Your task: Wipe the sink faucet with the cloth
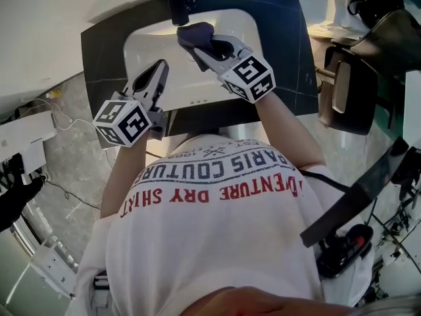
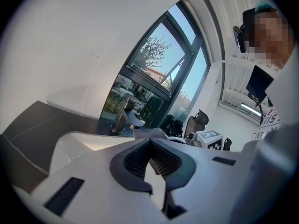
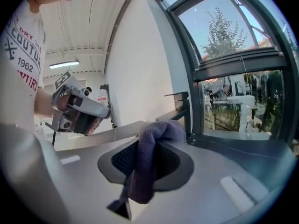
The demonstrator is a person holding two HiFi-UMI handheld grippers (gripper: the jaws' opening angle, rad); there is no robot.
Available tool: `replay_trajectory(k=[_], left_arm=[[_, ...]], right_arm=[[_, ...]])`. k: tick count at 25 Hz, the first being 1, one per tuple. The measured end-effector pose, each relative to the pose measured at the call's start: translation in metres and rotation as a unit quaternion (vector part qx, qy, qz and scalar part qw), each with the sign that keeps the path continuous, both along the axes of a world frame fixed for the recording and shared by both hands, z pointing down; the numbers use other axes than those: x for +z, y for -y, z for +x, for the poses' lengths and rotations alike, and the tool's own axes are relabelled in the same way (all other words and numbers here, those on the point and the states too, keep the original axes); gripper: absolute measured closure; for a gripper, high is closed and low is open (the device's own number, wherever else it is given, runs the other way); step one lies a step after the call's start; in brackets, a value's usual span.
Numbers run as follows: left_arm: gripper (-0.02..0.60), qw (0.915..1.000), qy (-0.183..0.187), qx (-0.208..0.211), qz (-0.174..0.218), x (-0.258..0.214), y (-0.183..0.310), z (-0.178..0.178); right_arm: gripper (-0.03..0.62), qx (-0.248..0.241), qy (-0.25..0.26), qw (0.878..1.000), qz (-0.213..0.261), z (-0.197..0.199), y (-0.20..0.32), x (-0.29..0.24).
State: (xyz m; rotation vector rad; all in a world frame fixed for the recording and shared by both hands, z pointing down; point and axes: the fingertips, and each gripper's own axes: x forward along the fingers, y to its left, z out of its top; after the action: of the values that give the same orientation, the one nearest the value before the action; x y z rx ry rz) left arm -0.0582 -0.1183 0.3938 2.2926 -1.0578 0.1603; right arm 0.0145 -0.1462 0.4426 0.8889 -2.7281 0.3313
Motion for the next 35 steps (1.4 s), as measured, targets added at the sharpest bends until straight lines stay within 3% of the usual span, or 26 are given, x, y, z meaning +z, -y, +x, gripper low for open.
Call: replay_trajectory(k=[7,13,19,30,35], left_arm=[[0.580,0.9971,0.060,-0.007,0.047,-0.029,-0.074,-0.016],[0.579,0.9951,0.062,-0.018,0.075,-0.049,-0.079,-0.039],[0.578,0.9939,0.063,0.018,0.089,-0.051,-0.048,-0.064],[0.578,0.9901,0.048,0.108,0.075,-0.041,0.062,-0.180],[0.579,0.9855,0.027,0.156,0.061,-0.034,0.092,-0.191]], right_arm=[[0.519,0.012,-0.003,0.999,0.044,-0.008,-0.064,-0.045],[0.519,0.020,-0.018,0.998,0.058,-0.018,-0.081,-0.062],[0.519,0.048,-0.026,0.997,0.063,-0.047,-0.057,-0.067],[0.519,0.145,-0.063,0.986,0.054,-0.165,0.024,-0.068],[0.519,0.212,-0.075,0.973,0.056,-0.171,0.058,-0.077]])
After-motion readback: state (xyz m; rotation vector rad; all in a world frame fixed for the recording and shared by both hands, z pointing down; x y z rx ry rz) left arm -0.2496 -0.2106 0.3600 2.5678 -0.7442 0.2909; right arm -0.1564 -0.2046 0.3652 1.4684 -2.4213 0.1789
